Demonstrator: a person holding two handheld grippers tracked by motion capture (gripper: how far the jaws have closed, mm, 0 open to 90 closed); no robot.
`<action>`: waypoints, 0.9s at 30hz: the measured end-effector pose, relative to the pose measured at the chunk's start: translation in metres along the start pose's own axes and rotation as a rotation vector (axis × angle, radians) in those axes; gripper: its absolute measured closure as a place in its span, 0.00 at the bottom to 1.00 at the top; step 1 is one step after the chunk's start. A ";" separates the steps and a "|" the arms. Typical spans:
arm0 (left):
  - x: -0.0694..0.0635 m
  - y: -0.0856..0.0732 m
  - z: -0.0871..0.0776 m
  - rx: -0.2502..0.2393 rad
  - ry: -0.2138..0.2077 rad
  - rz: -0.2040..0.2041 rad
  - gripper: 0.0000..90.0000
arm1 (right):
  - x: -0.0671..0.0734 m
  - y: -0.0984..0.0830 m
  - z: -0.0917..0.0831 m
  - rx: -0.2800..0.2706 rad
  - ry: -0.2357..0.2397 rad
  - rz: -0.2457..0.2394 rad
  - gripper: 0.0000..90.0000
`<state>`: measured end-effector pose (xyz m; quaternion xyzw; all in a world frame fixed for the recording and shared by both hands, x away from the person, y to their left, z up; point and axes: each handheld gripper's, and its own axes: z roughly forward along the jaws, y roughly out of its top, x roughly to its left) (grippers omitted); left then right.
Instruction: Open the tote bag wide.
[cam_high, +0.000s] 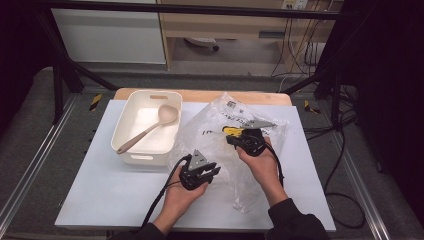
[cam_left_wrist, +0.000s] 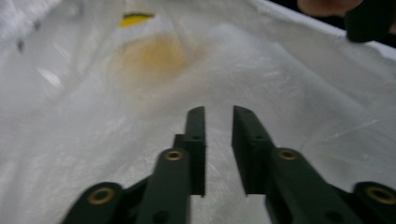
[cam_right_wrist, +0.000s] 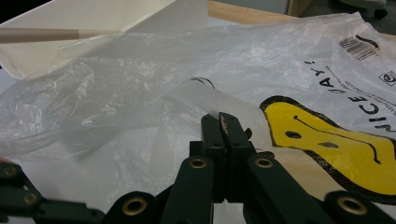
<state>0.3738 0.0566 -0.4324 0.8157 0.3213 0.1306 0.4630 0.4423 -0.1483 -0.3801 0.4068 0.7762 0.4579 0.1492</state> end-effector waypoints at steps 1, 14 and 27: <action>0.000 -0.001 0.004 0.010 0.004 0.003 0.94 | 0.000 0.000 0.000 -0.001 -0.003 0.000 1.00; 0.016 -0.006 0.037 0.103 0.061 0.028 1.00 | -0.007 0.003 -0.008 -0.020 -0.015 0.029 1.00; 0.027 0.001 0.047 0.134 0.051 0.108 1.00 | -0.005 0.013 -0.020 -0.052 -0.038 0.073 1.00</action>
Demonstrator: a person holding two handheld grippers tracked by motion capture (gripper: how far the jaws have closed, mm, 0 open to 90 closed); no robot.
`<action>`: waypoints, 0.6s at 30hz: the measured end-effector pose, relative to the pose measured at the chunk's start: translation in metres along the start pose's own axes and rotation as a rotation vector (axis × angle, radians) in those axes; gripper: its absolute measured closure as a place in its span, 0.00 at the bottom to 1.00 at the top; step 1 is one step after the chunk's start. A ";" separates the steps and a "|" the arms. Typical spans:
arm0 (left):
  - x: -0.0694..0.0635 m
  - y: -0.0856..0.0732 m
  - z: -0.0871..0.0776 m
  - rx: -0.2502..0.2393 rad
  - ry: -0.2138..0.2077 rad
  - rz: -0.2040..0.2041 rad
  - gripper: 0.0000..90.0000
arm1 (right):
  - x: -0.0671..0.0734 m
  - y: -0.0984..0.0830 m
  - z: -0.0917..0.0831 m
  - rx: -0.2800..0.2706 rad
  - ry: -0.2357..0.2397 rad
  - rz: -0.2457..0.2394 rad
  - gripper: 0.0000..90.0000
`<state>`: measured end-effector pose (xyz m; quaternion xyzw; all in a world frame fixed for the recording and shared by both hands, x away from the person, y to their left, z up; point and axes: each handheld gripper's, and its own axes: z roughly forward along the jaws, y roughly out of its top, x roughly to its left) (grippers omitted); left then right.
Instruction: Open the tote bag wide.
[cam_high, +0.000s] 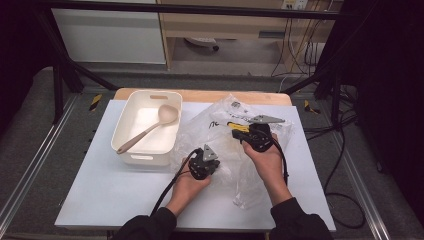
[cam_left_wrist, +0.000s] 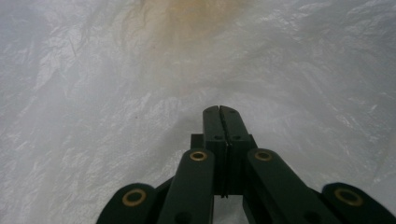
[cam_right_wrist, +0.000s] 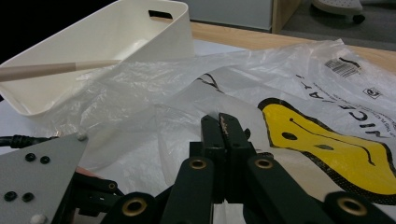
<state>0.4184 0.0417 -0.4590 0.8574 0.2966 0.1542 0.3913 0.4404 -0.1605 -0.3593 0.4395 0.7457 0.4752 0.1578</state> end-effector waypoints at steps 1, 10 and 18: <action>0.001 0.000 0.000 -0.001 -0.004 0.000 1.00 | 0.001 0.001 0.000 -0.003 -0.001 0.001 1.00; 0.017 0.008 0.008 0.008 -0.033 0.016 1.00 | 0.011 0.018 -0.011 -0.010 -0.029 -0.015 1.00; 0.020 0.013 0.013 0.014 -0.043 0.050 1.00 | 0.008 0.041 -0.026 -0.026 -0.056 -0.032 1.00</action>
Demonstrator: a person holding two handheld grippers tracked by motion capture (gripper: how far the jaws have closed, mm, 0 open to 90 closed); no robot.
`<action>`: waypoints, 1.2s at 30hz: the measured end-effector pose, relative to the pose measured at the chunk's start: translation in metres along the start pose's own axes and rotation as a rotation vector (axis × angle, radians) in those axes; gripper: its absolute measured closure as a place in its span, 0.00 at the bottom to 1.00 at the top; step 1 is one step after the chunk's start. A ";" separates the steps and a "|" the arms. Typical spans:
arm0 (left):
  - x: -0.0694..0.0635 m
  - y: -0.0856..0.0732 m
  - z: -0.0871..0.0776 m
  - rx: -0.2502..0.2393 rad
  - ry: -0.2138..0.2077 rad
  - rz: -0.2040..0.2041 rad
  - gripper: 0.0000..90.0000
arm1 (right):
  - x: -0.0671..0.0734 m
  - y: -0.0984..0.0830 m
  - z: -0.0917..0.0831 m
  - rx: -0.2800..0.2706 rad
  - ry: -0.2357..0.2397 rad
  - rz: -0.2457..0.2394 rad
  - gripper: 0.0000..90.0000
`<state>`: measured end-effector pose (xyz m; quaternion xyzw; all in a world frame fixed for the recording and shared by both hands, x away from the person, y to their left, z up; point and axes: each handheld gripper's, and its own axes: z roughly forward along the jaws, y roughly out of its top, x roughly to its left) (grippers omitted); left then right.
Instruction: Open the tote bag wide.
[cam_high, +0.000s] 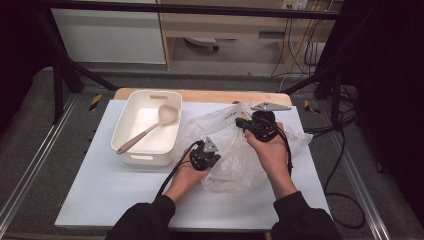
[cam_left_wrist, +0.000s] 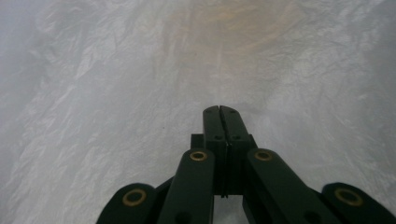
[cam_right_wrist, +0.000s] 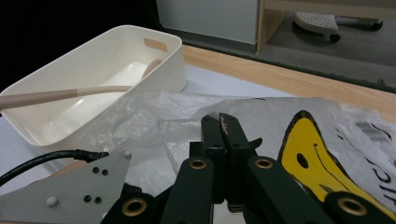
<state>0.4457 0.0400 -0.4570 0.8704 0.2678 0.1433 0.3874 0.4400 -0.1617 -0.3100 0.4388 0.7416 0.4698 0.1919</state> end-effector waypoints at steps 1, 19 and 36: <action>-0.001 0.000 0.001 -0.007 0.007 -0.004 1.00 | -0.001 0.002 -0.001 -0.004 -0.001 -0.003 1.00; -0.006 0.001 0.001 -0.001 0.027 0.015 1.00 | -0.012 0.024 -0.014 -0.034 0.008 -0.004 1.00; -0.016 0.007 -0.010 -0.038 0.069 0.033 1.00 | -0.019 0.026 -0.009 0.001 0.010 -0.021 1.00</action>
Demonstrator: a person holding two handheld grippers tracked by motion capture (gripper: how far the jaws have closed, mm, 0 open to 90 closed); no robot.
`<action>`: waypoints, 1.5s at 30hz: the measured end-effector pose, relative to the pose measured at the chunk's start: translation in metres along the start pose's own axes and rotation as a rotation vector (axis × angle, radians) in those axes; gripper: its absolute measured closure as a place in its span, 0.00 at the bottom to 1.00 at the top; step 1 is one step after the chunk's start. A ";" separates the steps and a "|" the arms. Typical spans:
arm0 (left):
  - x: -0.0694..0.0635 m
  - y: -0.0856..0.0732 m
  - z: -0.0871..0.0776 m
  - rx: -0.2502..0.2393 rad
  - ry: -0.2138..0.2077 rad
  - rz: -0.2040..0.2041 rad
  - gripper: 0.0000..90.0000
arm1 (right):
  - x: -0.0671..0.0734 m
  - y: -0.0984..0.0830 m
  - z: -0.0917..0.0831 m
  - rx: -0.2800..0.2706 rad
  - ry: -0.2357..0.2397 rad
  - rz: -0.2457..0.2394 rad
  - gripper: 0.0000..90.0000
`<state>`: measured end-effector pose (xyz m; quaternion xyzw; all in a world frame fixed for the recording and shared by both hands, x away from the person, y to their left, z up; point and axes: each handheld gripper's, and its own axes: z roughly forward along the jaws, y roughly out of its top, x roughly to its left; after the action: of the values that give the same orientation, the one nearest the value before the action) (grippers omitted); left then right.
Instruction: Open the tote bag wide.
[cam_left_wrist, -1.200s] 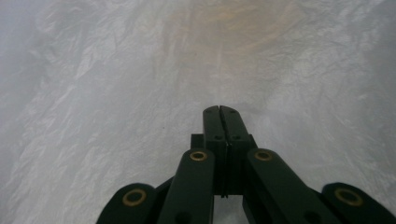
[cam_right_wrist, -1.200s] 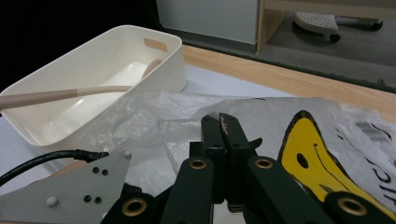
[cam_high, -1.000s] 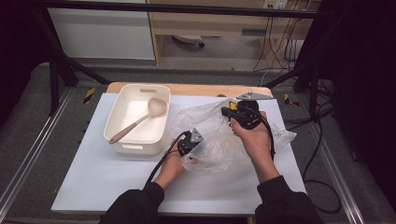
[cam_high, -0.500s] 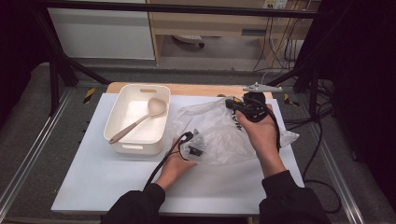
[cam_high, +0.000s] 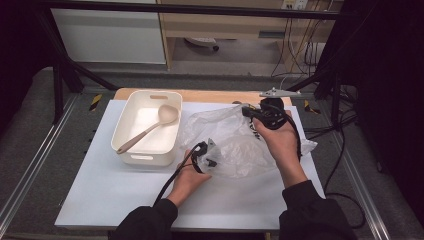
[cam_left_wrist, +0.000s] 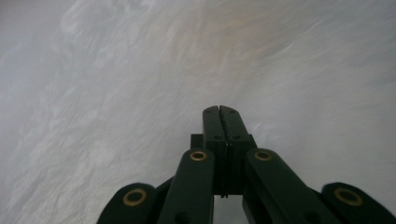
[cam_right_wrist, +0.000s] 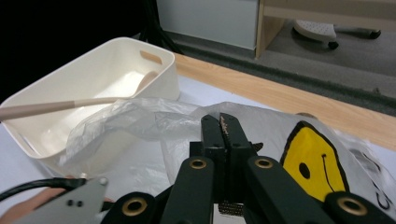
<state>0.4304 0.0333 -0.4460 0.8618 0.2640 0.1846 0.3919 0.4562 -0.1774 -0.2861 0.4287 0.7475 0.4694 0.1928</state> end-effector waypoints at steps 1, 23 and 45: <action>-0.002 0.002 -0.003 -0.016 0.002 -0.003 1.00 | -0.001 -0.002 0.002 0.006 0.001 0.001 1.00; 0.011 0.025 -0.115 -0.181 -0.031 -0.125 0.57 | 0.001 -0.033 0.020 0.039 0.039 0.012 1.00; 0.081 0.021 -0.190 -0.236 0.107 -0.230 0.07 | 0.001 -0.053 0.033 0.040 0.077 0.036 1.00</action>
<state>0.4012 0.1808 -0.3020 0.7629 0.3576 0.2138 0.4943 0.4539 -0.1687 -0.3476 0.4275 0.7558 0.4738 0.1468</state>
